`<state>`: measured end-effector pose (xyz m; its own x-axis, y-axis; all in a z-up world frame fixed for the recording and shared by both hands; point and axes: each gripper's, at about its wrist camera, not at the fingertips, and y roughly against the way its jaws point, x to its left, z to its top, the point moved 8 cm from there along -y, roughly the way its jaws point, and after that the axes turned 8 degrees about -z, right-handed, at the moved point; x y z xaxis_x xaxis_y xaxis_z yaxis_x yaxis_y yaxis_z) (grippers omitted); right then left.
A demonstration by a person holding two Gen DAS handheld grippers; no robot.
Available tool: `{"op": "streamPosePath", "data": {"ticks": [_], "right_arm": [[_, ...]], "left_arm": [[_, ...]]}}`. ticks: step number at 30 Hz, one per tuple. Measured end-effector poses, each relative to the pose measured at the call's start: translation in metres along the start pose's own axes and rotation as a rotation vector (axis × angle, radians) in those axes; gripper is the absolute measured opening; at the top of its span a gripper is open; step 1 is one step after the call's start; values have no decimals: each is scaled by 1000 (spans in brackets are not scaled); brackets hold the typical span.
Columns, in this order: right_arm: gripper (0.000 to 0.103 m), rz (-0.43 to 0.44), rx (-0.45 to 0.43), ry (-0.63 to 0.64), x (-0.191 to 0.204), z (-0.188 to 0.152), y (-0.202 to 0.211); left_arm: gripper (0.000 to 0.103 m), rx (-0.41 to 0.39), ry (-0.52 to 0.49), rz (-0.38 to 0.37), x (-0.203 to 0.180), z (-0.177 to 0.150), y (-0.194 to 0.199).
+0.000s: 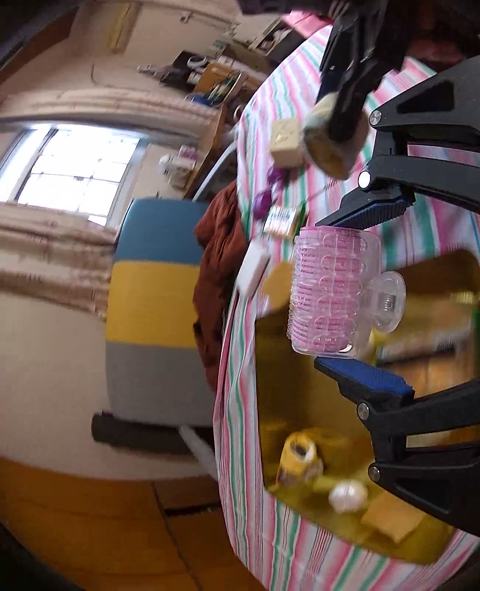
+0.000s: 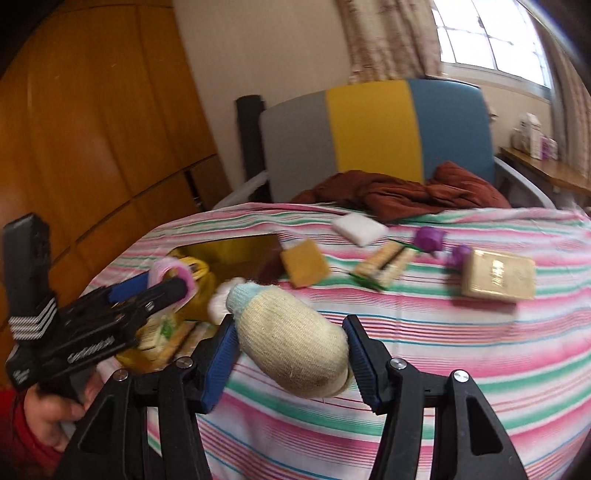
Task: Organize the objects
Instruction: 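Carry the cream sock and pink roller over the gold tray and open both tools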
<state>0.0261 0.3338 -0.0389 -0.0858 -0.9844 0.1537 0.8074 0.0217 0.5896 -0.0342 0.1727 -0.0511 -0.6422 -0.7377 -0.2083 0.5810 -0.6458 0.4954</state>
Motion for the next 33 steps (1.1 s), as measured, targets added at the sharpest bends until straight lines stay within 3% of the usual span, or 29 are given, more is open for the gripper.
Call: {"op": "streamPosePath", "data": {"ticks": [8, 15, 20, 26, 30, 33], "right_arm": [[58, 101, 27, 240, 86, -3, -14], [58, 129, 71, 397, 129, -16, -34], [58, 141, 101, 379, 135, -11, -50], [62, 119, 171, 331, 134, -15, -70], [62, 84, 179, 277, 126, -13, -72], [62, 74, 120, 256, 120, -5, -57]], "left_arm": [[65, 20, 159, 79, 84, 13, -1], [65, 111, 286, 94, 127, 7, -19], [65, 158, 346, 91, 143, 3, -34], [66, 182, 351, 129, 153, -4, -42], [93, 172, 356, 177, 158, -4, -37], [95, 113, 363, 196, 160, 3, -21]]}}
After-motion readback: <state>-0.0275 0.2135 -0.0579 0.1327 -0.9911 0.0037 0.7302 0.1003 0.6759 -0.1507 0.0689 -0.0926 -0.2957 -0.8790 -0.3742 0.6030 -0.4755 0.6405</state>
